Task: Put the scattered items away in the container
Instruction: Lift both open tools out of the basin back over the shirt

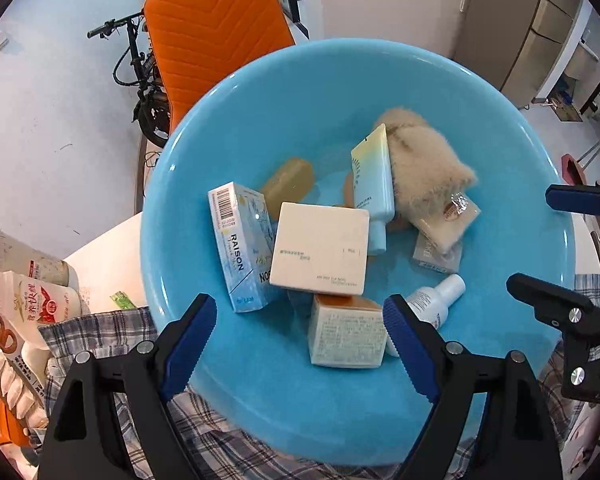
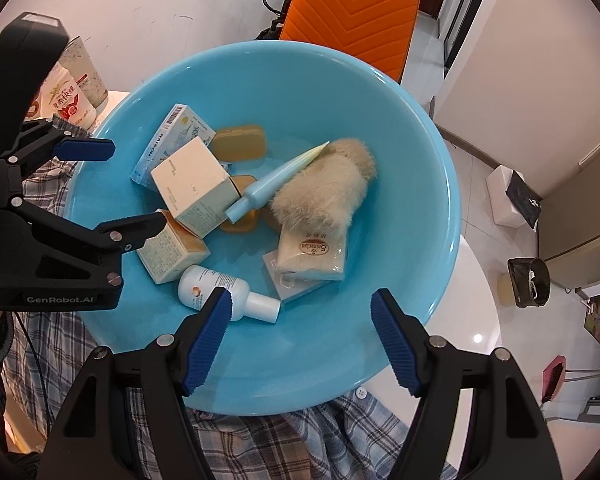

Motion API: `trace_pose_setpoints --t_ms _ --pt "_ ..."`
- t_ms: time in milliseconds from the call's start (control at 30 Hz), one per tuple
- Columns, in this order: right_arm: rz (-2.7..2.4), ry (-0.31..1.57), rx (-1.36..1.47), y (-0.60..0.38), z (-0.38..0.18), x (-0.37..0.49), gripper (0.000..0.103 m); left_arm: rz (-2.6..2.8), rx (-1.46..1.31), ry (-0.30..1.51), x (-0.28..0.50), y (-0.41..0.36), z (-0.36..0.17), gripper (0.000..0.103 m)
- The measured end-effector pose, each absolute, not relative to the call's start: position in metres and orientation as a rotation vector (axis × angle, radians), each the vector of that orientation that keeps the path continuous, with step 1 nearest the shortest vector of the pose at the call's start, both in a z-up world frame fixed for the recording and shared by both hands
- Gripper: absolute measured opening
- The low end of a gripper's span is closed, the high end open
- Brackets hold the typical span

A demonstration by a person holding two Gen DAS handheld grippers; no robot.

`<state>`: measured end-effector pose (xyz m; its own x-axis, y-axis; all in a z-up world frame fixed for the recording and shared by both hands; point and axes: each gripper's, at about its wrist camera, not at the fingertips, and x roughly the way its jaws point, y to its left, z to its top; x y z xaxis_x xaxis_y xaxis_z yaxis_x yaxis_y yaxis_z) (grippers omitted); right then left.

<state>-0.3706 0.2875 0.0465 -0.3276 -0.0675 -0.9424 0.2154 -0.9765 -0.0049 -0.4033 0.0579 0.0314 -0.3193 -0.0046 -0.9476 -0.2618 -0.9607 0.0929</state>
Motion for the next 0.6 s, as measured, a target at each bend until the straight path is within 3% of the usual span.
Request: trace_pose_setpoints --t_ms 600 --pt "-2.439 0.255 1.677 0.275 0.08 -0.329 0.071 2.422 -1.657 0.335 -0.35 0.063 0.065 0.087"
